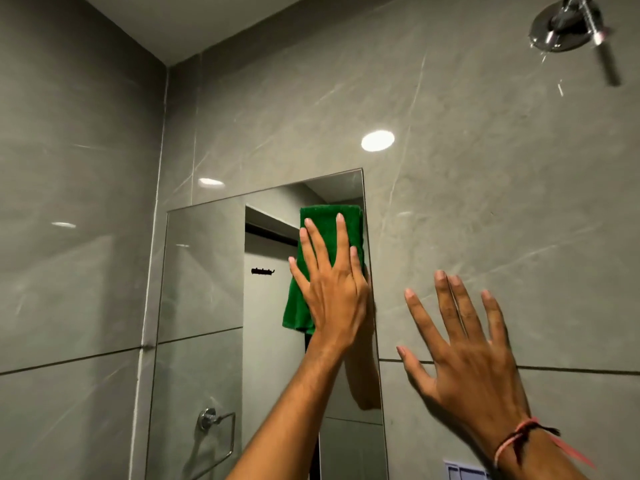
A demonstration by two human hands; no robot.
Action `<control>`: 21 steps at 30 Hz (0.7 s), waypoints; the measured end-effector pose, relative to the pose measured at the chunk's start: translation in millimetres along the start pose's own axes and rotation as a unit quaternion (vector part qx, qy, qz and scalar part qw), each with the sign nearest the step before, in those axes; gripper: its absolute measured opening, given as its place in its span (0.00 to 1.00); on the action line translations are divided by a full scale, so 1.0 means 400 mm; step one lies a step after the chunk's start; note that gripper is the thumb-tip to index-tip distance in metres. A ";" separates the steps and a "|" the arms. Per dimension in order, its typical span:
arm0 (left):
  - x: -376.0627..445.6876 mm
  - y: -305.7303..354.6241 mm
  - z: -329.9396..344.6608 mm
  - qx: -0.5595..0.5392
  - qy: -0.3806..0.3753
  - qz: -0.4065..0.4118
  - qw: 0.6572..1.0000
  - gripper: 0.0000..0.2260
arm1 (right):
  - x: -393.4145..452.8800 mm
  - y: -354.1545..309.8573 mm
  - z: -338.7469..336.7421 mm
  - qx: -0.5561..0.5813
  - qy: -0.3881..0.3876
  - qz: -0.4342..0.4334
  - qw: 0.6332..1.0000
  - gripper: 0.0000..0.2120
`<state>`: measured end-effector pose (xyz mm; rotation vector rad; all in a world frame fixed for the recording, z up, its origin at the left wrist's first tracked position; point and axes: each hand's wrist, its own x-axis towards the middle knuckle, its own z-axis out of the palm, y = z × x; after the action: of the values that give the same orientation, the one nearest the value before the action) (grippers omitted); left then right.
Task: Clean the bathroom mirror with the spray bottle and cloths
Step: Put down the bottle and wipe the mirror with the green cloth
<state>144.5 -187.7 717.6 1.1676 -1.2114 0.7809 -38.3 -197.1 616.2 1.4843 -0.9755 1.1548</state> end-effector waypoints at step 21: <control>0.171 0.021 -0.008 0.017 0.032 0.029 0.999 0.26 | 0.296 0.023 -0.037 -0.068 0.001 0.043 0.997 0.37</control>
<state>153.1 -190.8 786.1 1.1302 -1.1869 0.8785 -23.0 -187.5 734.6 1.3429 -1.1042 1.1285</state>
